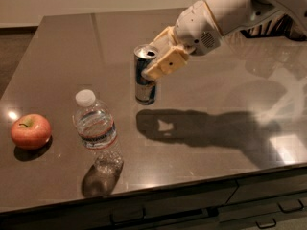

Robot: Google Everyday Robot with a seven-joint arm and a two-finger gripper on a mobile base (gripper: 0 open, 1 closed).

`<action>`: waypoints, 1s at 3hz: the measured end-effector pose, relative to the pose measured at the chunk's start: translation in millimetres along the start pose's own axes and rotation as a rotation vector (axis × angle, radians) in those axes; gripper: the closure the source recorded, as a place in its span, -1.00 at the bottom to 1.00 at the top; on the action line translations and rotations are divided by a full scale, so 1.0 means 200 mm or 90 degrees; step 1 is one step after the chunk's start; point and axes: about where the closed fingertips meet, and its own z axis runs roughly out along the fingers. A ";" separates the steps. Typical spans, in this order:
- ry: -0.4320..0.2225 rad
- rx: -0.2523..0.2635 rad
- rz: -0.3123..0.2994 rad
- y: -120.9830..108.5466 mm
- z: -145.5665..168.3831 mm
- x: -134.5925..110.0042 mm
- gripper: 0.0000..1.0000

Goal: Move redbull can near water bottle

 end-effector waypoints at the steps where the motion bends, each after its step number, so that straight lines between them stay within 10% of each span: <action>1: -0.006 -0.021 -0.038 0.16 -0.02 -0.01 1.00; 3: 0.011 -0.075 -0.088 0.39 0.11 0.03 1.00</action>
Offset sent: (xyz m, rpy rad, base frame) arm -0.0965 0.0111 -0.0226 -0.0271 -0.0595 0.2211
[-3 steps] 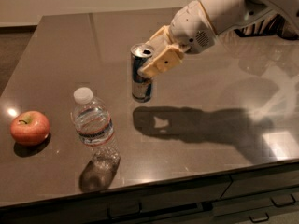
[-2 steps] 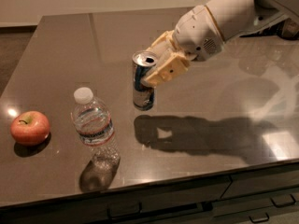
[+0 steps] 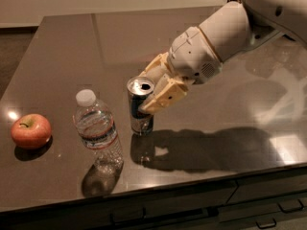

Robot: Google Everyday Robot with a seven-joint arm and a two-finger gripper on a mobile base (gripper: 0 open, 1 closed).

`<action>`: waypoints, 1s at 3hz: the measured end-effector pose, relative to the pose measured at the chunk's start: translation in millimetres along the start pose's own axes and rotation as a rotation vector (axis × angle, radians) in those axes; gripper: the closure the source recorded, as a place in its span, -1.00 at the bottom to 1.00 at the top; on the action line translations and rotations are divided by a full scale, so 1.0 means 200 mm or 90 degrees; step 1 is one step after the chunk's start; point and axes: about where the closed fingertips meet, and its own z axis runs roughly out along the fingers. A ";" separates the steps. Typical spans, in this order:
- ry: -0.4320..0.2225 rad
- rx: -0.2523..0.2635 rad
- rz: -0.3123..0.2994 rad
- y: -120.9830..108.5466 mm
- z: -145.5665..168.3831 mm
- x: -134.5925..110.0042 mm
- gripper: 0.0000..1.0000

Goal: Move redbull can near water bottle

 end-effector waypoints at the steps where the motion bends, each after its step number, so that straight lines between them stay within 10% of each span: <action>1: 0.007 -0.015 -0.013 0.06 0.06 0.01 1.00; 3: 0.012 -0.033 -0.029 0.11 0.13 0.04 0.66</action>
Offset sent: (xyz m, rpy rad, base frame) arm -0.0268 0.0092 -0.0279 -0.0213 0.0002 0.0788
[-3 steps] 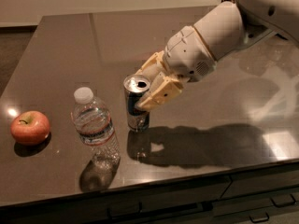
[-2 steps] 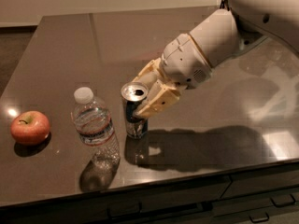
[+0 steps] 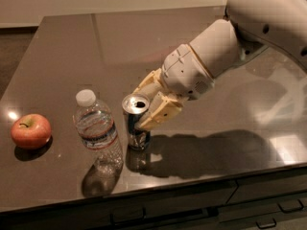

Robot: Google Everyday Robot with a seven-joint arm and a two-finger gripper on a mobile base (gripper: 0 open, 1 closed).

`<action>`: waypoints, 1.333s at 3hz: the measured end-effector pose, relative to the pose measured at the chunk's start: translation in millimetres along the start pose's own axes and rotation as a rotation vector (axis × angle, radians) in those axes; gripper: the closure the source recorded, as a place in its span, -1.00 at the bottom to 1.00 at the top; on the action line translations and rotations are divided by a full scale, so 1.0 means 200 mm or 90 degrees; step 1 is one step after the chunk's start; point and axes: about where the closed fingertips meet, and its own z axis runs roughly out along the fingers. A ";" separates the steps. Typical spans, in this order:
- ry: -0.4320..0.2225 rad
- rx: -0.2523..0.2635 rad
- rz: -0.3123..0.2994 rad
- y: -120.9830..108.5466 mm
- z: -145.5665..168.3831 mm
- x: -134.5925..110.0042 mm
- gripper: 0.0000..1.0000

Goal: Move redbull can near water bottle

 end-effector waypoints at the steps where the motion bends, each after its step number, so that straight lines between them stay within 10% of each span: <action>1: 0.002 -0.007 0.001 0.01 0.03 0.02 0.19; 3: 0.004 -0.009 -0.003 0.01 0.04 0.00 -0.89; 4: 0.004 -0.010 -0.005 0.01 0.05 0.00 -1.00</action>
Offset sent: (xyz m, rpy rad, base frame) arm -0.0014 0.0017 -0.0065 -0.0057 0.0068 0.0074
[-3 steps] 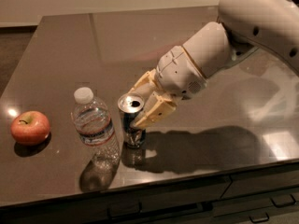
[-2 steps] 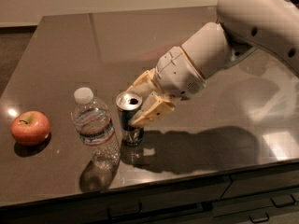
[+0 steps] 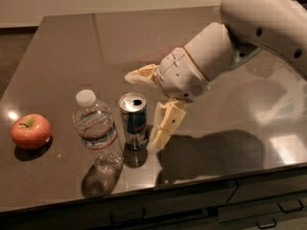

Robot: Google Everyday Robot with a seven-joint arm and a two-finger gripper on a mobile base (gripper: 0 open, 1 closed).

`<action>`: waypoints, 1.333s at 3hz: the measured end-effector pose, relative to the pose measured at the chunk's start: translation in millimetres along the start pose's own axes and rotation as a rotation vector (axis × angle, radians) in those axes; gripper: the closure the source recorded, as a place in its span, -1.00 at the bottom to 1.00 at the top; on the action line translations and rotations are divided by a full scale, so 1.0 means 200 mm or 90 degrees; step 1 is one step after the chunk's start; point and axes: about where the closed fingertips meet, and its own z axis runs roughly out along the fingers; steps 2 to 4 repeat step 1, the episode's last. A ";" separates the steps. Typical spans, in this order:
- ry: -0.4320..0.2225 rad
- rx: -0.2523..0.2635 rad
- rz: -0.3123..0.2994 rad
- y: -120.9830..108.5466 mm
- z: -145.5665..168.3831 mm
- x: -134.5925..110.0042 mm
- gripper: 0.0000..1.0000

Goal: Move redbull can near water bottle

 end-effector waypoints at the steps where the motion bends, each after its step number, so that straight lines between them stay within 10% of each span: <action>1: 0.000 0.000 0.000 0.00 0.00 0.00 -1.00; 4: 0.000 0.000 0.000 0.00 0.00 0.00 -1.00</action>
Offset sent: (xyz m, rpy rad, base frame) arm 0.0000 0.0000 0.0000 0.0000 0.0000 0.0000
